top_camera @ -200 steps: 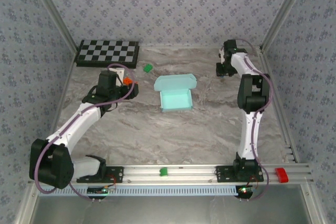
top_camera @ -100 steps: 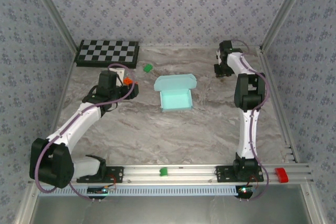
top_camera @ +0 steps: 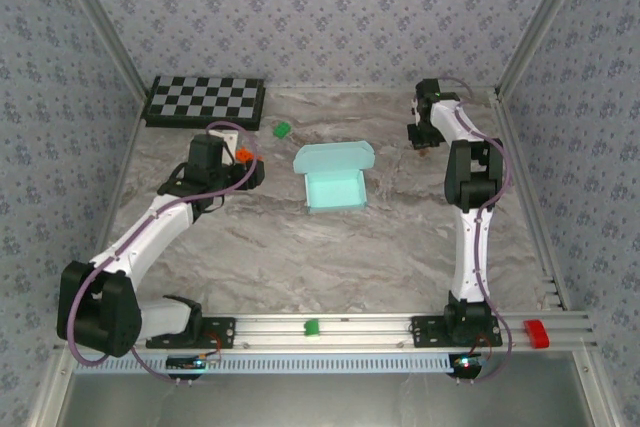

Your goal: Fold the paper box

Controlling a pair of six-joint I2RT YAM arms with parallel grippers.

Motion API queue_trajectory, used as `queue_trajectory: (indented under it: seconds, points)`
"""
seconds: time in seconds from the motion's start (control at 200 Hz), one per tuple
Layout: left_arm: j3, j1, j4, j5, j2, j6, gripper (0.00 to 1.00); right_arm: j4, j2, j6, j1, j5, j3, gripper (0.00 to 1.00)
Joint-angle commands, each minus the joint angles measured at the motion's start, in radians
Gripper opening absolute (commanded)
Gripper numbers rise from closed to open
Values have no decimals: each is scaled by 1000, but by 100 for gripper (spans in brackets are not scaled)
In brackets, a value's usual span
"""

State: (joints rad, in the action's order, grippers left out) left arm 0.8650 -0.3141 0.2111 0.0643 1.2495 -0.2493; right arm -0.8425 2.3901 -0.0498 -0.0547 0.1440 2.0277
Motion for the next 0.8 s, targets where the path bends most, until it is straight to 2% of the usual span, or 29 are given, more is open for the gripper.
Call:
queue_trajectory:
  seconds: [0.0, 0.11, 0.295, 0.495, 0.795]
  points:
    - [28, 6, 10, 20, 5, -8, 77, -37, -3, 18, -3, 22, 17, 21]
    - [31, 6, 11, 25, 11, -11, 77, -29, -25, 22, -3, 21, 3, 19]
    - [37, 6, 11, 35, 17, -16, 77, -6, -68, 28, 1, 10, -46, 12]
    - [43, 6, 16, 42, 15, -19, 77, 17, -124, 42, 6, -4, -109, 0]
    - [36, 6, 25, 52, -12, -24, 78, 135, -370, 109, 12, -46, -350, 0]
